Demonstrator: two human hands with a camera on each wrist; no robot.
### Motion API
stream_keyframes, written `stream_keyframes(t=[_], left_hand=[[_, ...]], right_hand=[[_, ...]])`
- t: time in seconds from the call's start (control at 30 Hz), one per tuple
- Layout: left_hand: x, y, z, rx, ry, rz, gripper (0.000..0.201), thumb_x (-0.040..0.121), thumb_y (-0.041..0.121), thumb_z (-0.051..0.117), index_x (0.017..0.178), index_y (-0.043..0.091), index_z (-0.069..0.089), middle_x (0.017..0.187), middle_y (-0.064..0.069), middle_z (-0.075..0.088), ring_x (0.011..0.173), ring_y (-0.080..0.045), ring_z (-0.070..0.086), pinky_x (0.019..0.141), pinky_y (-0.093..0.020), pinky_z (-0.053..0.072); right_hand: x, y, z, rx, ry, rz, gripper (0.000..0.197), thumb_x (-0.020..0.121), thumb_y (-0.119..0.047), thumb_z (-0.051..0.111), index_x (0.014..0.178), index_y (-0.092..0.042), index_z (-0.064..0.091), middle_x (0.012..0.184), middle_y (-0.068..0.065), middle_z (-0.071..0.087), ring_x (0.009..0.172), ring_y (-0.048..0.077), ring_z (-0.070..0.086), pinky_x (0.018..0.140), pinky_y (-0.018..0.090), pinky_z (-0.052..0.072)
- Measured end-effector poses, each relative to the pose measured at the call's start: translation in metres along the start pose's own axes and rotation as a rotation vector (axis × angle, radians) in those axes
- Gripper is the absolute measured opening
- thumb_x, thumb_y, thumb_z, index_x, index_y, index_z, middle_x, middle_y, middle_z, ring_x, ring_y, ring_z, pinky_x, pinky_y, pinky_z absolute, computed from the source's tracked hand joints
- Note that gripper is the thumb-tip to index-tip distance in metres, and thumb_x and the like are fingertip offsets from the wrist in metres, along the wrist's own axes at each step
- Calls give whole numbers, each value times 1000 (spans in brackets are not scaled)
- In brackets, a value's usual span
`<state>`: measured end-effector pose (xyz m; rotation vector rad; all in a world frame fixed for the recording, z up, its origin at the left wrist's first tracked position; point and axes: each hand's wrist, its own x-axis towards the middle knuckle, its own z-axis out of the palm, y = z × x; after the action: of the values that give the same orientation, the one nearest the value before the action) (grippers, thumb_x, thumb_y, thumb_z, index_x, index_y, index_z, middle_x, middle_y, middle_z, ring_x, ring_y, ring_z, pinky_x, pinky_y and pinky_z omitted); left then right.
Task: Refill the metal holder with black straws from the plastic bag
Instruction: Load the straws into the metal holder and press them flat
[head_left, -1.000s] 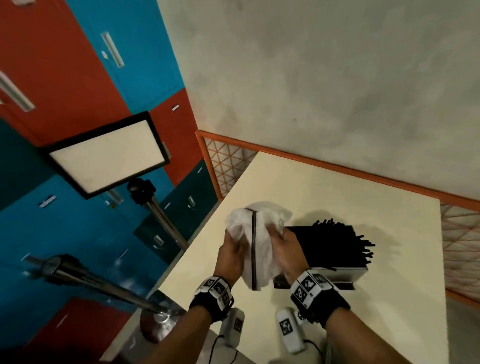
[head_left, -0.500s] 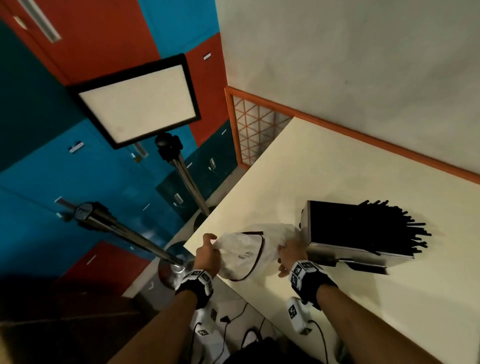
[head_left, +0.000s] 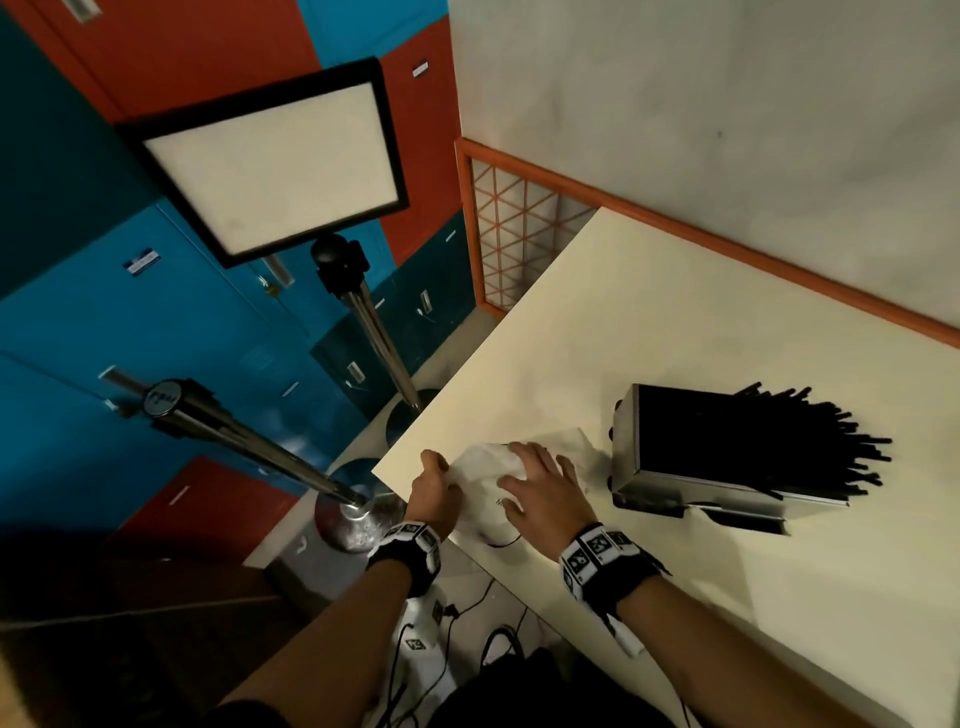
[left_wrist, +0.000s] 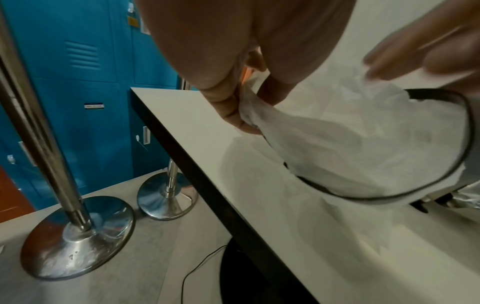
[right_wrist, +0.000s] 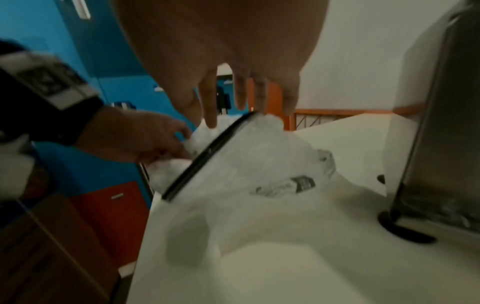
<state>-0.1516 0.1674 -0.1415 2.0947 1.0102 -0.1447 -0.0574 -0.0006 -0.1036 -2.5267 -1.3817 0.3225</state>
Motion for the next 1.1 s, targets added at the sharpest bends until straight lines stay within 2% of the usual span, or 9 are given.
stream_keyframes(t=[0.1,0.17,0.23,0.33,0.47,0.7,0.83,0.97,1.1], left_hand=[[7,2,1,116,-32,84,19,87,-3,48,85,16,45,80,-7,57,76,-31,57,66,-30,36],[12,-1,0,210,-51,87,24,86,-5,49,79,17,55,91,-11,60,90,-35,61,71,-31,38],[14,-2,-2,257,-58,69,27,88,-4,46,92,14,66,109,-13,60,102,-35,59,80,-34,44],[13,-4,0,299,-94,35,43,90,-5,41,123,14,60,125,-12,52,115,-35,55,98,-38,44],[15,-7,1,286,-139,29,45,93,2,45,134,17,58,132,-16,46,120,-39,54,106,-38,43],[12,1,-13,222,-30,138,24,90,5,57,107,18,69,138,-12,45,127,-33,48,108,-35,39],[1,22,-14,175,46,308,29,90,-1,55,109,17,67,131,-5,50,120,-25,51,103,-28,40],[-18,52,-2,69,17,549,34,90,-2,58,116,18,63,120,2,57,111,-21,58,100,-33,47],[-36,99,22,-62,-111,697,45,94,15,66,133,31,48,127,10,57,118,-8,56,104,-28,43]], right_hand=[[1,15,19,-31,-241,201,40,89,-25,56,129,-24,55,157,6,14,146,30,11,114,59,22],[-1,27,26,-58,-343,266,52,89,-26,58,139,-22,45,158,5,11,146,32,10,114,57,21],[-2,37,29,-79,-388,288,57,88,-29,59,142,-22,41,155,4,17,141,30,19,111,56,28],[0,42,29,-86,-410,321,54,90,-35,55,141,-22,42,151,3,22,137,29,25,108,54,32],[5,39,17,-33,-391,319,51,95,-44,45,142,-23,42,153,9,21,138,32,26,108,50,33],[-15,22,-17,166,-124,273,41,97,-38,48,135,-23,53,156,12,22,139,31,33,112,37,31],[-41,22,-40,304,-6,209,31,96,-32,50,123,-21,58,131,0,46,115,19,53,97,30,46],[-77,34,-65,387,-28,271,21,95,-30,52,110,-20,64,100,-2,61,86,12,54,83,29,48],[-114,60,-78,397,-98,326,18,93,-33,52,100,-25,67,95,-2,67,85,13,58,77,24,45]])
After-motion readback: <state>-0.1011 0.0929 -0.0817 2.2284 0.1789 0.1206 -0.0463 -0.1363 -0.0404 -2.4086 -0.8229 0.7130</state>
